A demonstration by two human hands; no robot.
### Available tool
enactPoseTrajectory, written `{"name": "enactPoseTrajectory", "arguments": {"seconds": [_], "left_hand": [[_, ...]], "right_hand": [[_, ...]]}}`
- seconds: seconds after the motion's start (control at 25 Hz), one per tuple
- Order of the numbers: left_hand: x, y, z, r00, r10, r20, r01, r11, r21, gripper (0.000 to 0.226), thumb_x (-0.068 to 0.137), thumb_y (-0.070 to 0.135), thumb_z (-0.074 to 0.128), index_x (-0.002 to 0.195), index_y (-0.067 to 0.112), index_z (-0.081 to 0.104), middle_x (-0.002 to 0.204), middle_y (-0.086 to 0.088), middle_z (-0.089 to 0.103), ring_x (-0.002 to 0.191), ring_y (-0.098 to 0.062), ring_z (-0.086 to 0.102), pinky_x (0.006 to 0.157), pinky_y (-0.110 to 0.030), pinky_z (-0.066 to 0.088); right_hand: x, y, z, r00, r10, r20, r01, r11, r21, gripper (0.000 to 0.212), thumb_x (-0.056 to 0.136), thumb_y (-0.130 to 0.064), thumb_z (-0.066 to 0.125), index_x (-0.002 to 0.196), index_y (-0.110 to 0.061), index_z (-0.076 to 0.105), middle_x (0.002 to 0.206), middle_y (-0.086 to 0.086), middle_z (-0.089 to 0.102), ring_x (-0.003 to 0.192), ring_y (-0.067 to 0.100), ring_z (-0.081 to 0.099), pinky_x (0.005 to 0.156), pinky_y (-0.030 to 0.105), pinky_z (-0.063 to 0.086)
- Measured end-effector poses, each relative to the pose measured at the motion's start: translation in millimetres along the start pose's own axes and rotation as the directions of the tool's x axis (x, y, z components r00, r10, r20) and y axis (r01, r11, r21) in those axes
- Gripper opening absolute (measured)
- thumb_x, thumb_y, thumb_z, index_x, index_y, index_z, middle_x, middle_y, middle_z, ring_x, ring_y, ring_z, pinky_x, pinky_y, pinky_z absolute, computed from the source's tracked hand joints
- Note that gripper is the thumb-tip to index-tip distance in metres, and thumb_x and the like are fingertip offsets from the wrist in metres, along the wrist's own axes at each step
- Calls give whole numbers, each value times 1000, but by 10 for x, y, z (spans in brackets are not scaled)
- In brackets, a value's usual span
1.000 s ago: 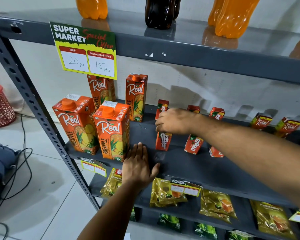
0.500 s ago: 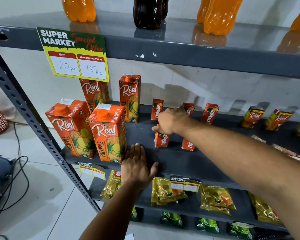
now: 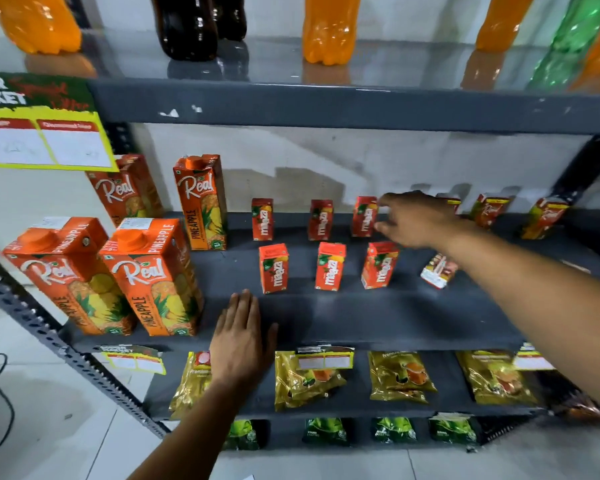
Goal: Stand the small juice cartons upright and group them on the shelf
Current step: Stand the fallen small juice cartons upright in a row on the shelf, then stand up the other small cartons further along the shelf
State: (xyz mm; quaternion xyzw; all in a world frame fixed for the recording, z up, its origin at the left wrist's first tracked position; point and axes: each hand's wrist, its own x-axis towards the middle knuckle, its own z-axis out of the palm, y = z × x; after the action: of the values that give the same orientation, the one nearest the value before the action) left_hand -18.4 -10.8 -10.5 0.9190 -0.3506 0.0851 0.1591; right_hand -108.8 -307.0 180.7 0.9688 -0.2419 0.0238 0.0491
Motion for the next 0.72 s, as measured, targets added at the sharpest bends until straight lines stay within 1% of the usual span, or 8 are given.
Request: {"name": "enactPoseTrajectory", "arguments": {"seconds": [0.08, 0.12, 0.2, 0.32, 0.4, 0.48, 0.6, 0.72], "left_hand": [[-71, 451, 55, 991, 135, -2, -135, 990, -31, 68, 95, 52, 21, 143, 6, 35, 153, -14, 26, 144, -30, 19, 117, -43, 12], [-97, 728, 96, 978, 208, 19, -206, 977, -55, 65, 96, 49, 24, 142, 6, 38, 152, -14, 29, 143, -30, 21, 118, -41, 12], [-99, 1273, 228, 941, 335, 51, -328, 939, -106, 59, 96, 43, 30, 135, 2, 49, 145, -16, 43, 138, -32, 33, 114, -41, 19], [-31, 1944, 432, 907, 408, 100, -399, 912, -99, 61, 98, 43, 22, 129, 2, 55, 140, -16, 51, 134, -30, 41, 113, -39, 27], [49, 2302, 534, 899, 420, 120, -413, 907, -82, 60, 95, 43, 28, 131, 2, 53, 141, -16, 49, 135, -30, 39, 113, -44, 26], [173, 2639, 591, 903, 402, 152, -393, 916, -84, 63, 93, 43, 27, 135, 0, 47, 145, -18, 43, 138, -32, 35, 112, -46, 20], [353, 2975, 644, 947, 281, 156, -274, 960, -65, 71, 93, 49, 17, 145, 2, 30, 155, -17, 27, 145, -29, 20, 117, -39, 11], [395, 3041, 741, 958, 158, 241, -160, 987, -12, 74, 95, 53, 17, 149, 4, 13, 160, -14, 11, 147, -27, 6, 119, -38, 6]], "right_hand": [[-149, 536, 27, 995, 87, 51, -88, 996, 33, 49, 83, -48, 57, 124, -22, 53, 126, 12, 63, 113, 35, 59, 89, 39, 50], [-232, 810, 31, 990, 125, 71, -129, 990, 53, 46, 82, -46, 60, 122, -22, 55, 125, 13, 63, 112, 35, 59, 89, 39, 50], [-420, 1303, 72, 972, 182, 147, -192, 980, 57, 49, 81, -41, 66, 125, -21, 56, 124, 12, 65, 111, 34, 60, 91, 38, 51], [-695, 1888, 218, 938, 227, 263, -245, 969, 36, 64, 77, -36, 73, 136, -21, 50, 133, 9, 61, 118, 31, 58, 96, 37, 49], [-837, 2181, 339, 920, 221, 325, -241, 970, 23, 66, 78, -31, 73, 138, -21, 48, 139, 7, 56, 124, 29, 54, 98, 32, 46], [-947, 2435, 437, 917, 211, 339, -223, 975, -2, 65, 80, -35, 72, 139, -22, 48, 142, 5, 54, 126, 27, 52, 95, 27, 42], [-1036, 2715, 536, 925, 220, 309, -226, 974, -17, 64, 79, -43, 71, 137, -26, 49, 140, 3, 55, 125, 27, 52, 94, 30, 45], [-1053, 2848, 706, 927, 211, 310, -241, 969, 59, 65, 79, -43, 72, 137, -23, 49, 138, 3, 57, 125, 27, 53, 98, 34, 46]]}}
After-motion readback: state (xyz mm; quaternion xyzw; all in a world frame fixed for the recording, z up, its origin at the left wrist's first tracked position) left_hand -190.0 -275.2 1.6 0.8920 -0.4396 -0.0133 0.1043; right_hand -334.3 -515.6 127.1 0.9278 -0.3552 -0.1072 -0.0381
